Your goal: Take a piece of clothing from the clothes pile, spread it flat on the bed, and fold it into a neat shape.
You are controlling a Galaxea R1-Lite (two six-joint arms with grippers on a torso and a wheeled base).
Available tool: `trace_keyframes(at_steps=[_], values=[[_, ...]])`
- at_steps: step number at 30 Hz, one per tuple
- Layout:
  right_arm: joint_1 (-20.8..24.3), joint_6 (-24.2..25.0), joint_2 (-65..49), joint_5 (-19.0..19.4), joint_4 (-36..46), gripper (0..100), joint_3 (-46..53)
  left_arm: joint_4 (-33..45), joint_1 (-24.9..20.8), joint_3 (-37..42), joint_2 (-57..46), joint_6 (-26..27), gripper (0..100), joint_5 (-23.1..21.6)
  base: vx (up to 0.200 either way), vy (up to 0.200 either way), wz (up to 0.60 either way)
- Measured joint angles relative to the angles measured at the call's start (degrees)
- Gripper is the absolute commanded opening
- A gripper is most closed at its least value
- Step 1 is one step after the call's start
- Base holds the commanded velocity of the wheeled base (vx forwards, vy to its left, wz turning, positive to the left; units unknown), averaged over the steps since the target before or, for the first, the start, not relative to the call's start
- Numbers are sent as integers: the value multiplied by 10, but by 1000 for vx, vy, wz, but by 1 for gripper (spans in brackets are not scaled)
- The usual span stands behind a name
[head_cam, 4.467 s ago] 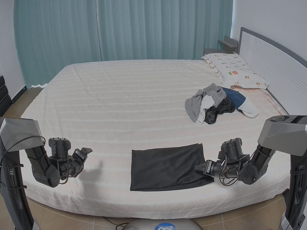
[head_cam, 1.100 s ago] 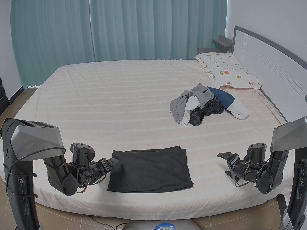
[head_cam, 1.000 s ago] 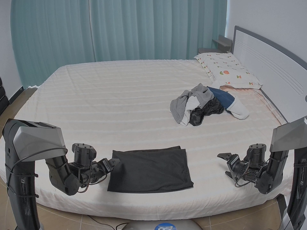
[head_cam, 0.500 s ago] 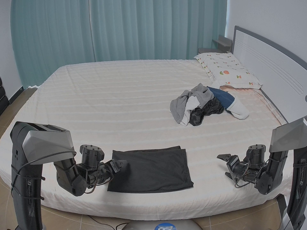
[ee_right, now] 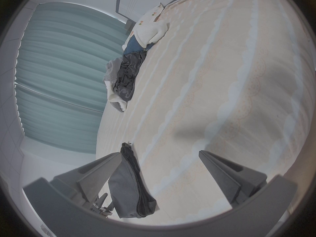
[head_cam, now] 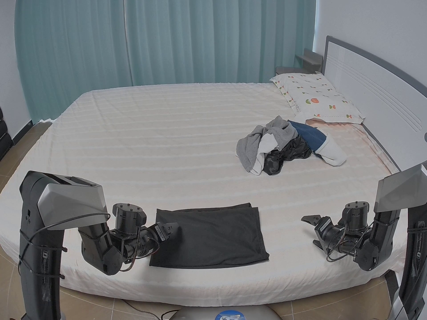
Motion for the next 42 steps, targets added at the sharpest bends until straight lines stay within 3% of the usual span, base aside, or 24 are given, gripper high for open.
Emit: trace_keyframes(at_steps=[4, 5, 21, 34, 42], values=[[0, 0, 0, 0, 0, 100, 0, 0, -2, -1, 3, 1, 100, 1, 0, 0, 0], [0, 0, 1, 0, 0, 100, 0, 0, -2, -2, 4, 2, 0, 1, 0, 0, 0], [0, 0, 4, 0, -12, 100, 5, -1, -2, 0, 5, 0, 0, 2, 0, 0, 0], [0, 0, 5, 0, -12, 100, 6, -1, 0, -1, 4, -9, 0, 34, 0, 0, 0], [0, -4, 6, 0, -12, 100, 6, -1, -2, 7, 3, -13, 0, 36, 0, 200, 0]])
